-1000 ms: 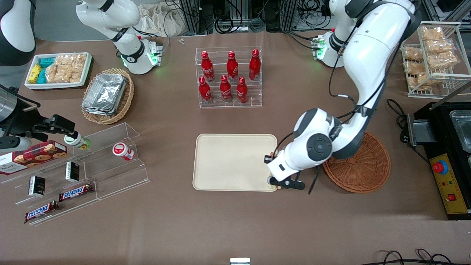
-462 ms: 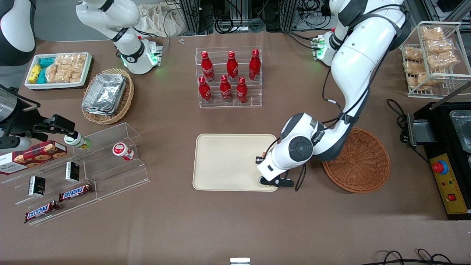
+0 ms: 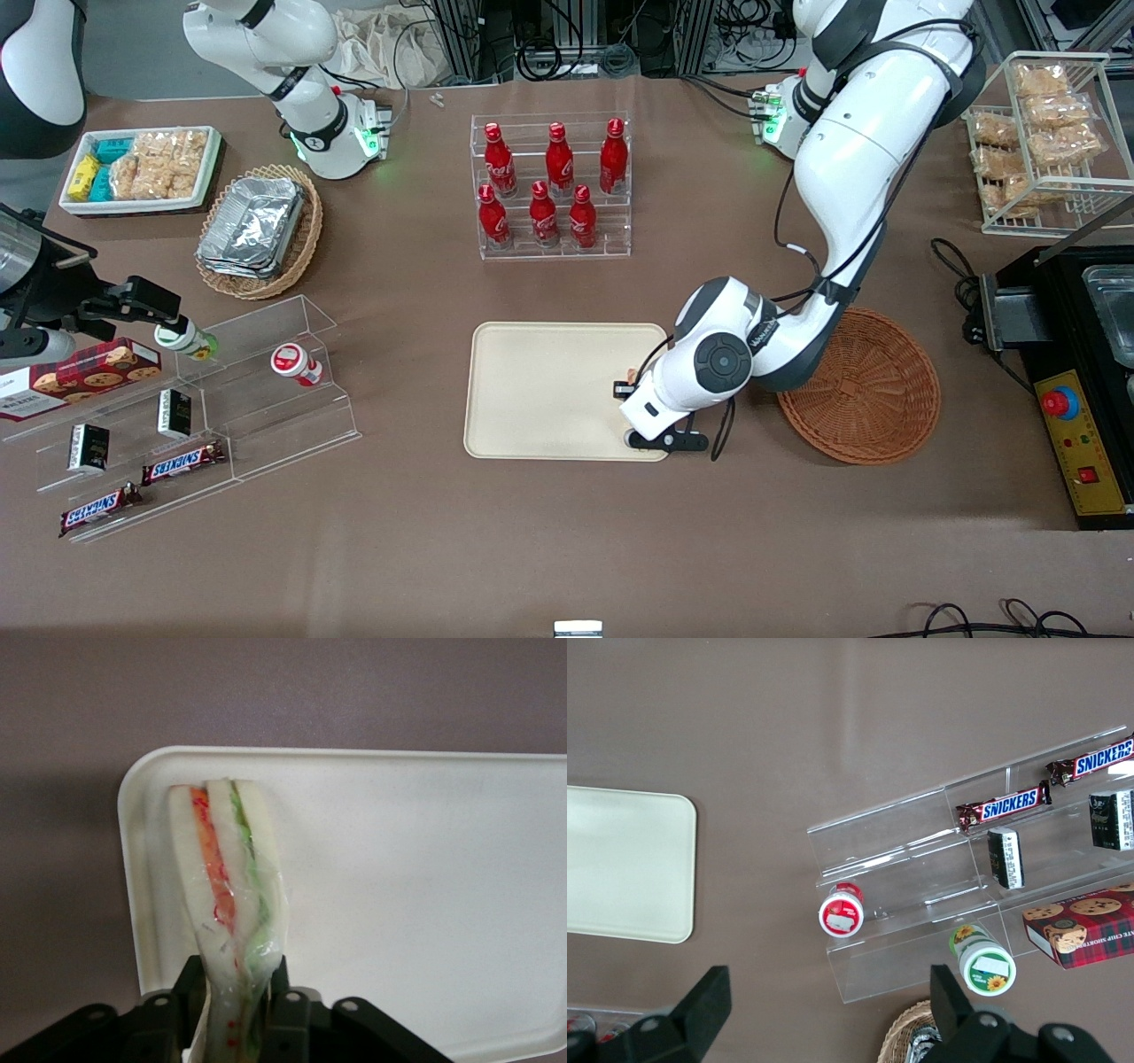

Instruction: Place sandwich from basket to tray

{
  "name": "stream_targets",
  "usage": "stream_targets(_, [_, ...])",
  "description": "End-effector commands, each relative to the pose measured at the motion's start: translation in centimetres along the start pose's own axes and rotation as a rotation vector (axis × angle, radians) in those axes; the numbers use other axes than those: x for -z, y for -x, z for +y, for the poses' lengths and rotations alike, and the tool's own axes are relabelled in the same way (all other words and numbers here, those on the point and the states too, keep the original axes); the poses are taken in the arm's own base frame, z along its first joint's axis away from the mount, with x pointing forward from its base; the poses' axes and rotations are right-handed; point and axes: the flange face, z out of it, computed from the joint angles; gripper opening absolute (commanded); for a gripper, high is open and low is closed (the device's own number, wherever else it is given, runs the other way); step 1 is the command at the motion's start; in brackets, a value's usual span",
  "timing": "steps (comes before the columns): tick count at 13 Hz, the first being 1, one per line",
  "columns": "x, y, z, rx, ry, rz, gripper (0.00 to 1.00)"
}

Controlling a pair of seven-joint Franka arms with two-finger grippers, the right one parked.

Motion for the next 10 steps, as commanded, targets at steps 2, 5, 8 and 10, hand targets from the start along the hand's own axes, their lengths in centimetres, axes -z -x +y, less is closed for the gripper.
stream_targets(2, [2.5, -0.3, 0.2, 0.017, -0.01, 0.043, 1.0])
stream_targets(5, [9.2, -0.4, -1.1, 0.04, -0.052, 0.085, 1.0])
stream_targets(8, [17.7, -0.3, -4.5, 0.094, -0.126, 0.152, 1.0])
stream_targets(10, [22.2, 0.1, -7.6, 0.141, -0.158, 0.218, 1.0])
